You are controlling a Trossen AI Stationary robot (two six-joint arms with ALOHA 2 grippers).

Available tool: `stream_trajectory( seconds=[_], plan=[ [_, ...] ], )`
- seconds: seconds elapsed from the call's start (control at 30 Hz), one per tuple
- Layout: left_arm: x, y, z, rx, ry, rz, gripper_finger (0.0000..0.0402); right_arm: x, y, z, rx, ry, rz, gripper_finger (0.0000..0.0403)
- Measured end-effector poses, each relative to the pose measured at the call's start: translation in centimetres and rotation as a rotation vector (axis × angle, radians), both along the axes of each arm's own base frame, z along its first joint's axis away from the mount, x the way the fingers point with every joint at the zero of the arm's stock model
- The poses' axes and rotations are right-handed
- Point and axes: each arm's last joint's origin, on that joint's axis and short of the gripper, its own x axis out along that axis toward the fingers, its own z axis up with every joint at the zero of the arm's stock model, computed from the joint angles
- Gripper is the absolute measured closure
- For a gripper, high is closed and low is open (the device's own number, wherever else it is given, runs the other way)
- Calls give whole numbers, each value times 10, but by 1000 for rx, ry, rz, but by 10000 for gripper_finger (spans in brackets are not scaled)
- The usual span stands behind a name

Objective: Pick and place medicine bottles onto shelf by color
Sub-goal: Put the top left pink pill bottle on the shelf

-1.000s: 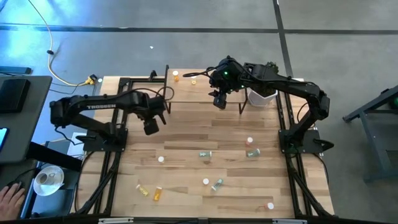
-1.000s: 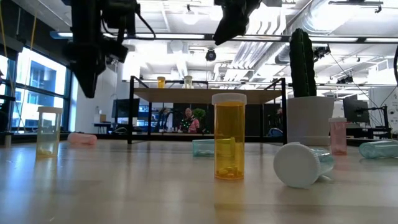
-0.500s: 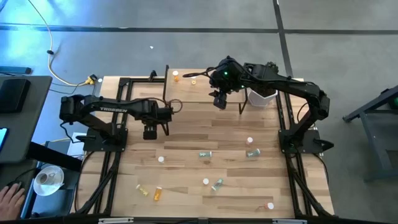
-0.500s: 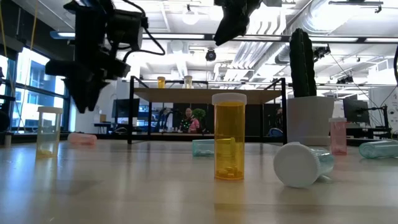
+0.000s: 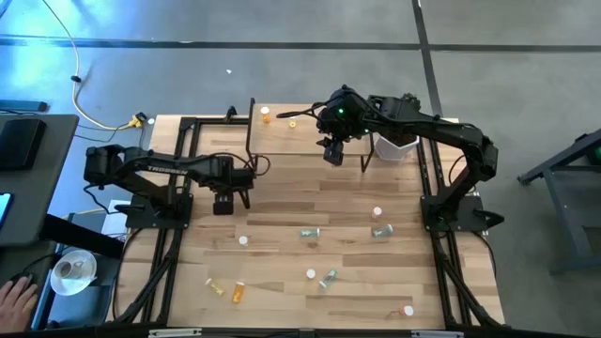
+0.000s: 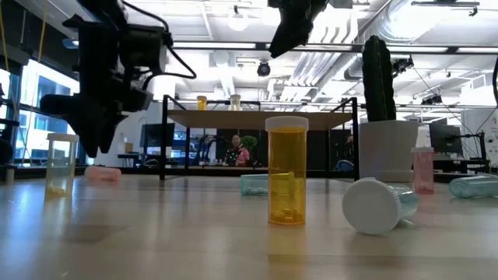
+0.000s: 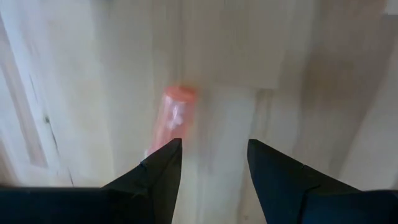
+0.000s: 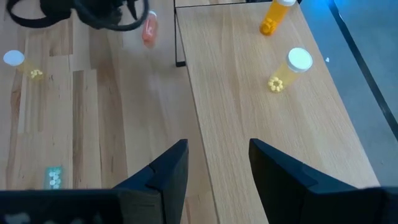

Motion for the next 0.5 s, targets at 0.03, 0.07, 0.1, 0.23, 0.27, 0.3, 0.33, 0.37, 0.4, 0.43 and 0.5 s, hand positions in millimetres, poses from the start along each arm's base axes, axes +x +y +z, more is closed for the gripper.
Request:
stream_trajectory(
  seconds=[0.03,0.07,0.1,0.23,0.27,0.3,0.33,0.37,0.4,0.43,0.5],
  plan=[
    [-1,2,-1,-2,6,-1,229,0,0,0,0,0,0,242],
    [-3,4,-2,-4,12,-1,229,0,0,0,0,0,0,242],
    [-4,6,-3,-3,10,4,229,0,0,0,0,1,0,242],
    [-7,14,-4,-2,5,37,229,0,0,0,-1,1,1,242],
    [-7,16,-4,-1,8,36,229,0,0,0,-1,1,1,242],
    [-8,17,-4,4,12,29,229,0,0,0,-1,1,1,242],
    [-8,19,-4,14,16,22,229,0,0,0,-1,1,1,242],
    [-8,20,-4,23,22,13,229,0,0,0,-1,2,1,242],
    [-9,21,-4,33,29,2,229,0,0,0,-1,2,1,242],
    [-9,21,-3,39,34,-10,229,0,0,0,-1,2,1,242],
    [-8,22,-3,40,35,-38,229,0,0,0,-1,2,1,242]
  ],
)
